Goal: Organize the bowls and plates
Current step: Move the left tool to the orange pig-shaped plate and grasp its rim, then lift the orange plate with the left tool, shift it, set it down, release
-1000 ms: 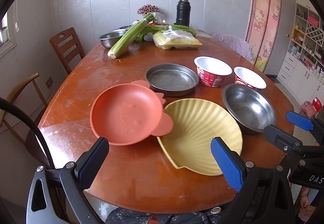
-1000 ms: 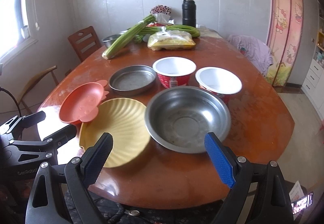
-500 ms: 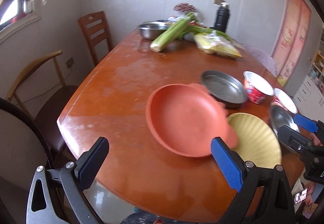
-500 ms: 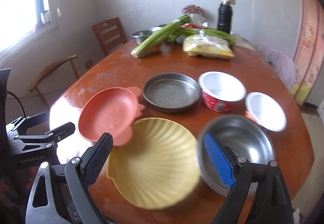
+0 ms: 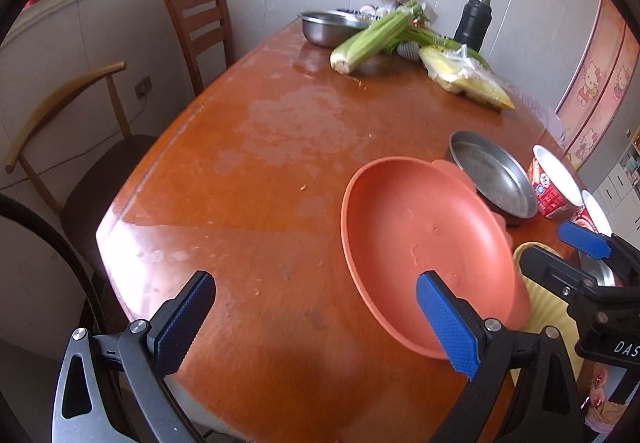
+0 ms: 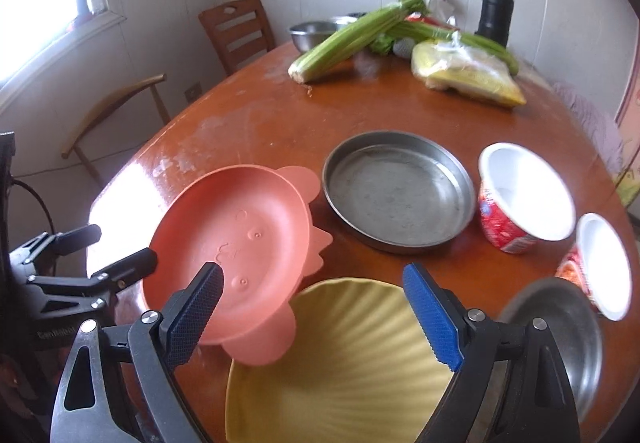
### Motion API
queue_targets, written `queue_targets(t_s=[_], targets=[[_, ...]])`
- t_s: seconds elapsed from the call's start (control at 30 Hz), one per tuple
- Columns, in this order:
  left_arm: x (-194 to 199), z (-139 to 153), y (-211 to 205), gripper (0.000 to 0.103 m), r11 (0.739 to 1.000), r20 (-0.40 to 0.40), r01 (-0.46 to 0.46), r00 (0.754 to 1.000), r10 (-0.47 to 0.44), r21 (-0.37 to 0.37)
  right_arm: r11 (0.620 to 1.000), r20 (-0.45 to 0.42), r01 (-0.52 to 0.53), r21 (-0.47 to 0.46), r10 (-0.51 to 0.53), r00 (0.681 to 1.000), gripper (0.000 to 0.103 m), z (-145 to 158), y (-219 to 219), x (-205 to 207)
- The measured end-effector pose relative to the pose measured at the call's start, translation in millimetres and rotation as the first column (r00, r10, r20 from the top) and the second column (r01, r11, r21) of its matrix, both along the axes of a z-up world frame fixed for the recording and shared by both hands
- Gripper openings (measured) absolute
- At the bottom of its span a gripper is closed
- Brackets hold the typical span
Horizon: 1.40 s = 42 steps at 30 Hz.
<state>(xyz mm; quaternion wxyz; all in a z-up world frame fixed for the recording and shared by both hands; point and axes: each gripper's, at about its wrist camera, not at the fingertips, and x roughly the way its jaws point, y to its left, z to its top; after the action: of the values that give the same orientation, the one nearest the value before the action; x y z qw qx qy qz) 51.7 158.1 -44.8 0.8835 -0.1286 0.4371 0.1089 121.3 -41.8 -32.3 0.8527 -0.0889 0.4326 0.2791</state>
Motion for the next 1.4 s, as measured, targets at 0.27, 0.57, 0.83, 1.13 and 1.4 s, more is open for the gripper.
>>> queue_targets(t_s=[0.27,0.57,0.83,1.13,1.4], targets=[[15,-7,-6,0.096,0.999,-0.011,0.035,0.999,-0.035,0.009,1.000,-0.065,-0.008,-0.017,0.007,0.998,0.061,-17,14,17],[31,-12,-9,0.065,0.994,-0.042,0.089,0.995,-0.092,-0.060,0.998,-0.064,-0.018,-0.062,0.014,0.998,0.044,-23,25,25],[39,-14,-13,0.042,0.990,-0.057,0.119,0.991,-0.123,-0.071,0.997,-0.078,-0.045,-0.059,0.041,0.996,0.039,-28,31,25],[45,-3,1,0.042,0.996,-0.050,0.081,0.995,-0.083,-0.043,0.999,-0.094,-0.046,-0.028,0.043,0.995,0.039,-18,42,19],[68,11,29,0.042,0.999,-0.028,0.041,0.999,-0.042,-0.028,0.999,-0.098,-0.021,0.024,0.024,0.995,0.039,-5,62,32]])
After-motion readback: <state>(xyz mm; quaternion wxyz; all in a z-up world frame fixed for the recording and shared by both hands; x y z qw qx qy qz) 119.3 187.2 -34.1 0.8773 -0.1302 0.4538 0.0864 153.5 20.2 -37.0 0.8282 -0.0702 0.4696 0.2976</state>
